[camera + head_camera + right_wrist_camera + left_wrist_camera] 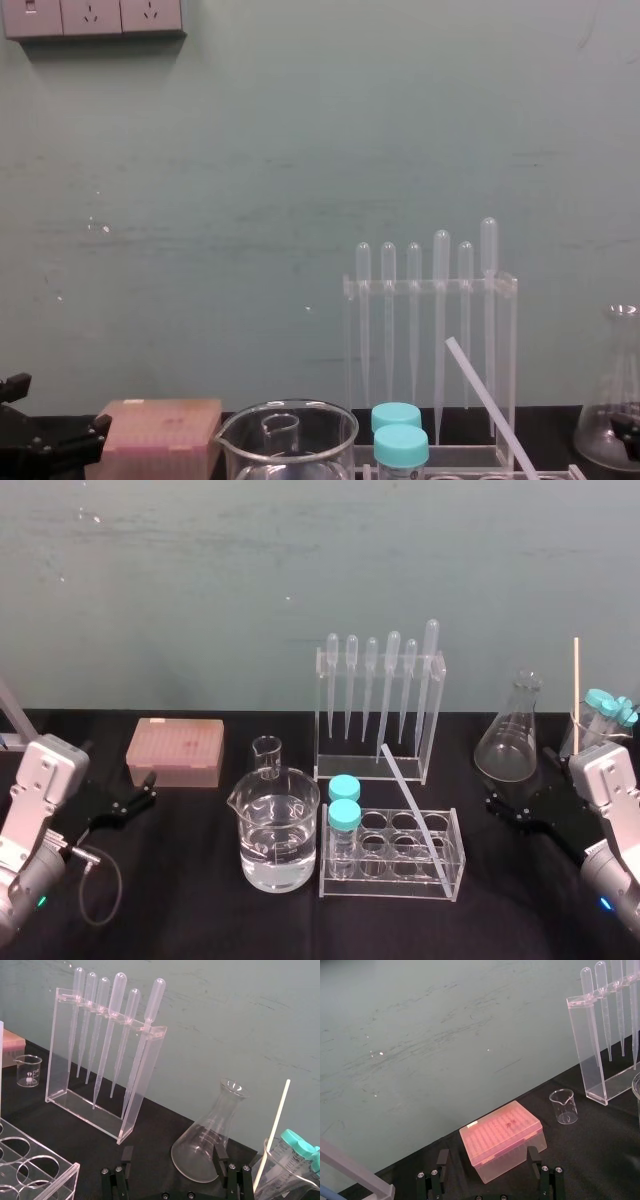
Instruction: Pick up the stirring rod with one hand, then place it down.
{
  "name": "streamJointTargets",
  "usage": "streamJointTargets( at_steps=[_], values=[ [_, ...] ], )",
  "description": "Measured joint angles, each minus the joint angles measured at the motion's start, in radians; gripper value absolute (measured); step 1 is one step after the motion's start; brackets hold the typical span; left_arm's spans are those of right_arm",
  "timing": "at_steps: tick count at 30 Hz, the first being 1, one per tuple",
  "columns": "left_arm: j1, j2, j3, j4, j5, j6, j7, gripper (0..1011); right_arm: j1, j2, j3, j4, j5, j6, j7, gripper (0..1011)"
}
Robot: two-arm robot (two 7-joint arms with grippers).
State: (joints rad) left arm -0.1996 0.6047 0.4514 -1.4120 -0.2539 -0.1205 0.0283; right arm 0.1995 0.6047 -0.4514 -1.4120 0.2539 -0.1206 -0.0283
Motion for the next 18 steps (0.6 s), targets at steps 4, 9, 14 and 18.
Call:
streamJointTargets(
  at_steps=[4, 9, 14, 18],
  values=[
    [0.0, 0.0, 0.0, 0.0, 0.0, 0.0, 0.0, 1000, 0.0, 0.0, 0.0, 0.0, 0.0, 0.0, 0.0, 1003],
    [0.0, 0.0, 0.0, 0.0, 0.0, 0.0, 0.0, 1000, 0.0, 0.0, 0.0, 0.0, 0.0, 0.0, 0.0, 1003],
    [0.0, 0.0, 0.0, 0.0, 0.0, 0.0, 0.0, 1000, 0.0, 0.0, 0.0, 0.0, 0.0, 0.0, 0.0, 1003],
    [0.0, 0.0, 0.0, 0.0, 0.0, 0.0, 0.0, 1000, 0.0, 0.0, 0.0, 0.0, 0.0, 0.0, 0.0, 1003]
  ],
)
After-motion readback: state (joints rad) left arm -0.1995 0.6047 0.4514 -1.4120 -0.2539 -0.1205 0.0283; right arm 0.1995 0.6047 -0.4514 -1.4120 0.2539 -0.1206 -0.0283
